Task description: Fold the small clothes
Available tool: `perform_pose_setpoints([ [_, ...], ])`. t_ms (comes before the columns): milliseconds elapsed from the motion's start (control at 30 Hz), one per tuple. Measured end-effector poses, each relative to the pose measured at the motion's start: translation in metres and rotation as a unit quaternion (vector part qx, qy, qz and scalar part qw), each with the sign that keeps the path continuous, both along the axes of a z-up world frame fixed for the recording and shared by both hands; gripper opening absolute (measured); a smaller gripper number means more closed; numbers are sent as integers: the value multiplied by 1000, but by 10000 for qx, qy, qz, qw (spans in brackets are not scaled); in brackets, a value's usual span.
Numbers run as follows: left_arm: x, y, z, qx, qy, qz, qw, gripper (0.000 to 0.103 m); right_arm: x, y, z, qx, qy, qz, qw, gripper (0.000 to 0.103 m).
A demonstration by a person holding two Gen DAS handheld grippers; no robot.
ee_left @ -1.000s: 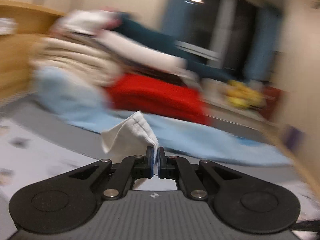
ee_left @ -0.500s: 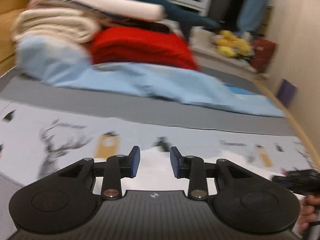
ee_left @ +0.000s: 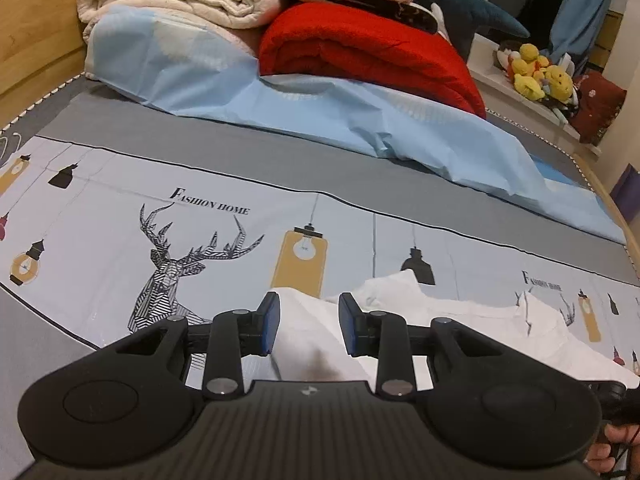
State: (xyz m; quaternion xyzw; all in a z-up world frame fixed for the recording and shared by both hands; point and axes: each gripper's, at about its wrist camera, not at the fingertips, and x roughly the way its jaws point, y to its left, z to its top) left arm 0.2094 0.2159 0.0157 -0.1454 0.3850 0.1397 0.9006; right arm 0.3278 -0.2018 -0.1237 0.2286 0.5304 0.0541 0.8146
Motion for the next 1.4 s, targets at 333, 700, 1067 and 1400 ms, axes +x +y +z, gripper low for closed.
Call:
perform_pose_setpoints([
  [333, 2, 19, -6, -26, 130, 157, 9998, 35, -26, -9, 109, 522, -1804, 348, 9816, 3],
  [700, 16, -13, -38, 21, 722, -490, 9962, 35, -17, -92, 63, -760, -1134, -424, 9897, 3],
  [1067, 30, -51, -105, -252, 1492, -1232, 9808, 29, -6, -96, 51, -1196, -783, -648, 9876, 7],
  [1400, 36, -35, -114, 238, 1941, -999, 9756, 28, 4, -94, 42, -432, -985, -358, 9936, 11],
])
